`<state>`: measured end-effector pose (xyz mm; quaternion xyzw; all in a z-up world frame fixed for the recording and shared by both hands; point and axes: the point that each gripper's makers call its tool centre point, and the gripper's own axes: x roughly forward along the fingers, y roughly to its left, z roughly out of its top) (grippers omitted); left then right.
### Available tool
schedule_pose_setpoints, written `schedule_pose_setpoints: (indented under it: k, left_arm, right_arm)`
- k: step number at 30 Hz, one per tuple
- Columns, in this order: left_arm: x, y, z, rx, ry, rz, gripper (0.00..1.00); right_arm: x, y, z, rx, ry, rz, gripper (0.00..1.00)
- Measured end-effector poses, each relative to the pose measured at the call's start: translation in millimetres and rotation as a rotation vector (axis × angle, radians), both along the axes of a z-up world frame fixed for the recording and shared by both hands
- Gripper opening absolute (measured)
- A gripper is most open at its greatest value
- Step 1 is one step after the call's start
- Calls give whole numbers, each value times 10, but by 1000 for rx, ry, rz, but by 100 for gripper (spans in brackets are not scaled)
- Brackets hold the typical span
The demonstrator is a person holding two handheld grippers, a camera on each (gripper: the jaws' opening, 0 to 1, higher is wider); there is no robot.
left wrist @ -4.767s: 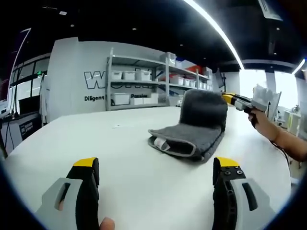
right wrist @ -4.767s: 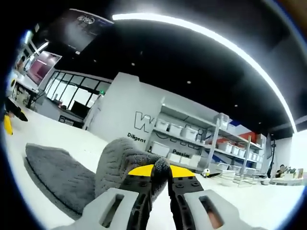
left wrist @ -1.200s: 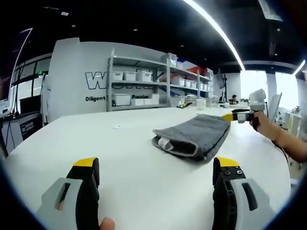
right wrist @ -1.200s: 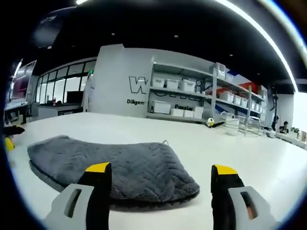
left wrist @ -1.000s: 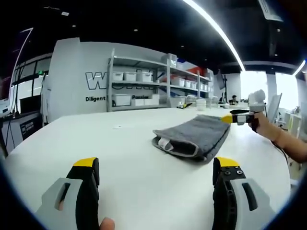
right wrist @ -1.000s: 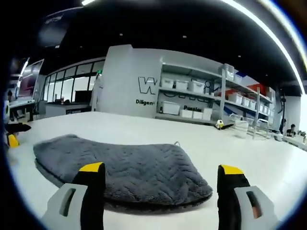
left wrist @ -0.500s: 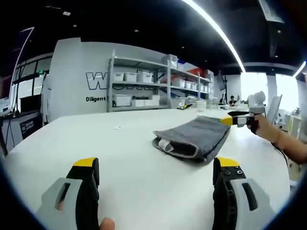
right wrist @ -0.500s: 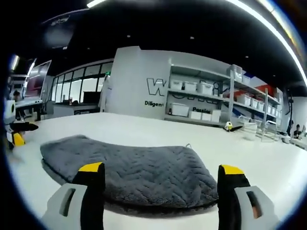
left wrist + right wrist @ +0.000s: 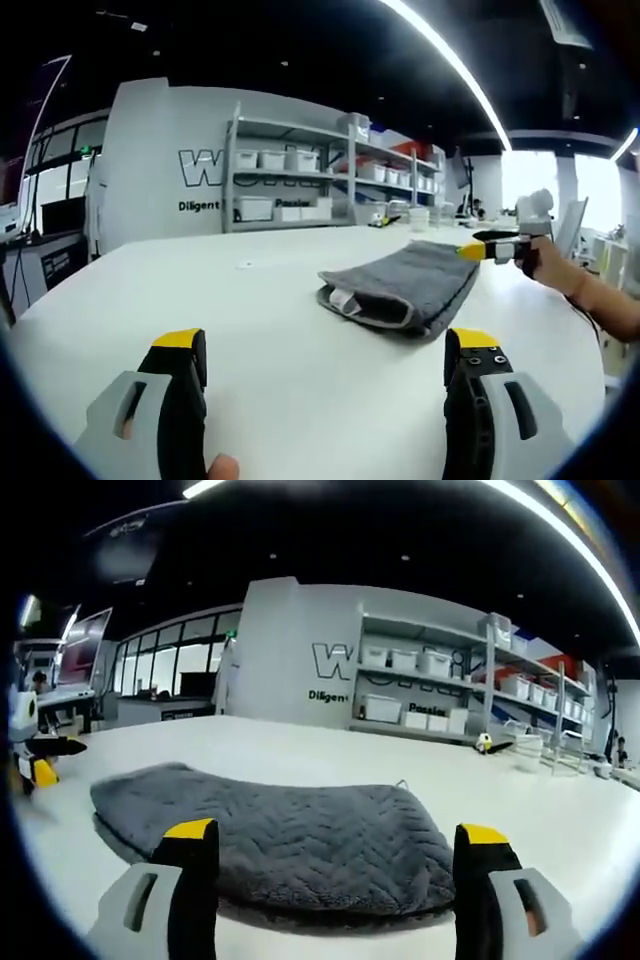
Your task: Open the folded towel by lifting each exposed corner and separating the folded layers until the towel lies flat within the target outline without major curled edges
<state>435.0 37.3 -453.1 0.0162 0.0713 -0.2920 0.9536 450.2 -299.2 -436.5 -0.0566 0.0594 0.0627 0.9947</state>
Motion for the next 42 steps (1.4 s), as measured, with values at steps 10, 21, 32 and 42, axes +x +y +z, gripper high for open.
schedule_pose_setpoints:
  k: [10, 21, 32, 42]
  left_arm:
    - [-6, -25, 35, -5, -11, -16, 98]
    - [-67, -165, 61, 18, -27, -56, 98]
    - [26, -409, 78, 0, -8, -89, 97]
    - [-16, -704, 2, 35, 8, -144, 90]
  right_arm:
    - [-94, 74, -7, 13, -7, 17, 99]
    - [-203, 138, 55, 86, -58, 24, 99]
    - [-22, 104, 76, 66, -49, 30, 99]
    - [41, 116, 91, 54, -48, 46, 98]
